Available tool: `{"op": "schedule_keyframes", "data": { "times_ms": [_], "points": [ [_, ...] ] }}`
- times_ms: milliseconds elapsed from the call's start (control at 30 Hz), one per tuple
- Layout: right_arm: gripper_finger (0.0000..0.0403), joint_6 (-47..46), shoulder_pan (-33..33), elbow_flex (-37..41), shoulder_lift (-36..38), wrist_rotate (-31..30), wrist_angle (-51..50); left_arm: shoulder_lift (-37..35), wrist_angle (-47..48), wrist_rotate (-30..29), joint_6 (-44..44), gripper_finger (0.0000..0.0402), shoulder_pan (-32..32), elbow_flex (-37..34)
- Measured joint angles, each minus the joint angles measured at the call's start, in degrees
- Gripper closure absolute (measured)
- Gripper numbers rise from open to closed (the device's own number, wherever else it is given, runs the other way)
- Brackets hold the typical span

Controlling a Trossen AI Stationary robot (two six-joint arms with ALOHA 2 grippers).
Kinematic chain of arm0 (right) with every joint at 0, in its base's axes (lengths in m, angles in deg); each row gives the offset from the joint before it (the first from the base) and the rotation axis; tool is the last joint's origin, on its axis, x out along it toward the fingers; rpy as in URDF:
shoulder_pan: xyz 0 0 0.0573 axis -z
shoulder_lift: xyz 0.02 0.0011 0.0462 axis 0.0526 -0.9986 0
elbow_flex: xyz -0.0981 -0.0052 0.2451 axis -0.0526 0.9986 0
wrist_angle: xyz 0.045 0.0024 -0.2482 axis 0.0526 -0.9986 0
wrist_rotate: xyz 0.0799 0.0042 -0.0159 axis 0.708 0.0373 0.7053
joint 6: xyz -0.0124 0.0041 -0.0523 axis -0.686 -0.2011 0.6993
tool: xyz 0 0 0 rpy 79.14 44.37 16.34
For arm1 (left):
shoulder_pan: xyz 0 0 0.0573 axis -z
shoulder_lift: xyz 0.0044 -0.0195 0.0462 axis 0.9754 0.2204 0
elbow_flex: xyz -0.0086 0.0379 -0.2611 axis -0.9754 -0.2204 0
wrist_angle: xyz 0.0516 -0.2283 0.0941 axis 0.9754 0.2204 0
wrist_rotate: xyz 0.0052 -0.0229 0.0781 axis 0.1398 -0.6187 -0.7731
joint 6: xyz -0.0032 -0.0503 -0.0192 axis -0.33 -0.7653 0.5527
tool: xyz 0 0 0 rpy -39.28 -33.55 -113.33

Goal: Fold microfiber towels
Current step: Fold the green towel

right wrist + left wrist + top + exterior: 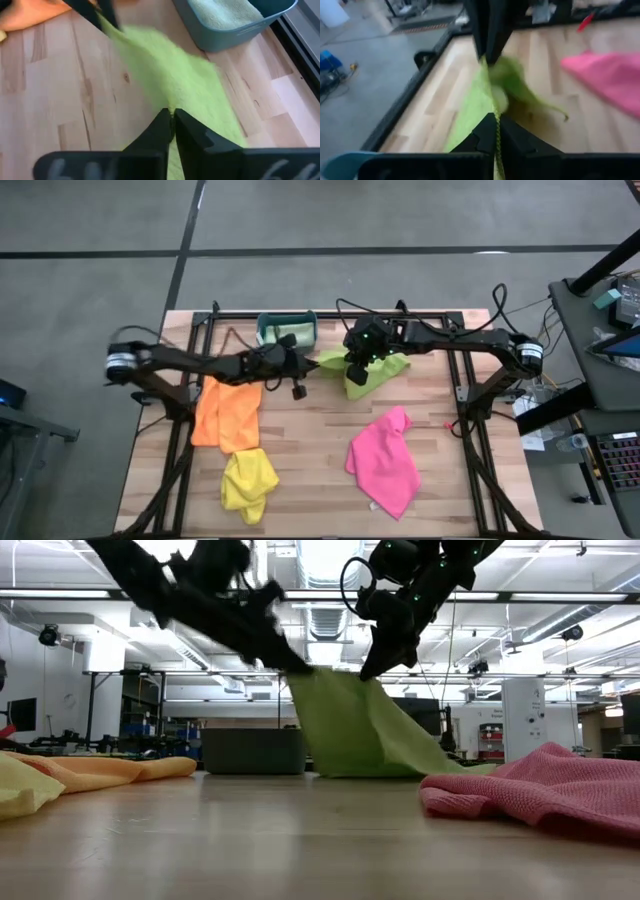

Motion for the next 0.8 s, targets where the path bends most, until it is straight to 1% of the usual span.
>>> {"op": "schedule_keyframes", "data": {
  "times_ms": [100, 200, 333, 433, 600, 700, 800],
  "points": [
    [0.0337, 0.0, 0.0, 0.0, 0.0, 0.0, 1.2, -7.0, 3.4, -1.7, 0.3, 0.0401, 1.4, 0.0],
    [0.0298, 0.2, 0.0, 0.0, 0.0, 0.0, 3.9, -12.5, 5.5, -2.2, -0.1, 0.0401, 2.1, 0.3],
    [0.0251, 0.1, 0.0, 0.0, 0.0, 0.0, 5.6, -16.6, 6.2, -6.1, -3.2, 0.0401, 2.5, 0.0],
    [0.0224, -0.4, 0.0, 0.0, 0.1, 0.0, 6.0, -17.1, 7.1, -9.7, -4.7, 0.0401, 2.5, 0.0],
    [0.0196, -1.0, -0.6, 1.5, -0.5, 0.0, 6.5, -15.7, 7.6, -12.2, -6.1, 0.0401, 2.6, -0.1],
    [0.0189, -1.3, -1.4, 4.0, -1.7, 1.7, 10.0, -14.4, 7.5, -12.4, -6.1, 0.0401, 2.6, 0.0],
    [0.0186, 2.2, -2.6, 7.6, -2.9, 4.5, 16.7, -13.6, 7.4, -12.4, -6.1, 0.0401, 2.6, 0.2]
  ]
}}
